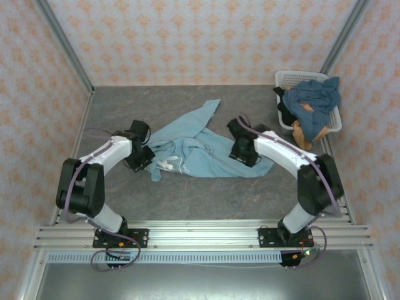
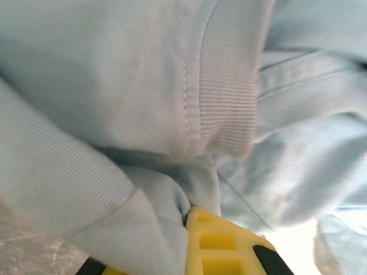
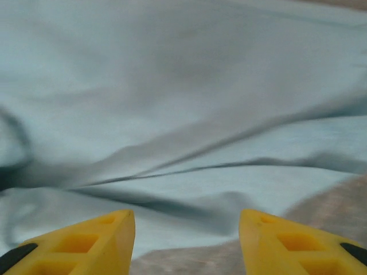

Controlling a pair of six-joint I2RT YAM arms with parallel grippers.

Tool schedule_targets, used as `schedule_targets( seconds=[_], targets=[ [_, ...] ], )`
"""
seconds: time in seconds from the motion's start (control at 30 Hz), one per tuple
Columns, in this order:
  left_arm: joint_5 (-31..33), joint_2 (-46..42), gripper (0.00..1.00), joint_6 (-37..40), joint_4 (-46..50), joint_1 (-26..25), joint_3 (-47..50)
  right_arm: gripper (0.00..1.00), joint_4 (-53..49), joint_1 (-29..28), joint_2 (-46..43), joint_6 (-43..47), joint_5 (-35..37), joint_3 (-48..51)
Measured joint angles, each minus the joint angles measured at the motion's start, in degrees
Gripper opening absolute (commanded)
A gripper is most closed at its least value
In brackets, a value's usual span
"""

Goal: Fold and stack the t-shirts

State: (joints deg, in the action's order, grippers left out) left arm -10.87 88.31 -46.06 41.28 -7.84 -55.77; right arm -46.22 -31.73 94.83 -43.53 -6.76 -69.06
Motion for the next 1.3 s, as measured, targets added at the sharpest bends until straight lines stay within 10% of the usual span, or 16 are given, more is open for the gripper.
schedule_targets(
  seconds=[0.43,0.63,0.73,1.3],
  targets=[
    [1.60,-9.92,0.00,0.48,2.91,2.32,2.01,0.58,11.41,-4.52,24.59,0.11,-6.73,-24.90],
    [1.14,-9.92,0.00,1.60,3.08,2.36,1.95,0.22,12.09,-4.74,28.06,-3.21,-9.05,-26.12],
    [1.01,-9.79,0.00,2.29,3.15,2.38,1.86,0.00,11.98,-4.79,28.26,-3.82,-8.92,-26.34],
    [0.87,13.53,0.00,7.23,4.15,6.51,-28.39,0.00,8.13,-2.27,10.45,4.61,-0.68,-34.23]
  ],
)
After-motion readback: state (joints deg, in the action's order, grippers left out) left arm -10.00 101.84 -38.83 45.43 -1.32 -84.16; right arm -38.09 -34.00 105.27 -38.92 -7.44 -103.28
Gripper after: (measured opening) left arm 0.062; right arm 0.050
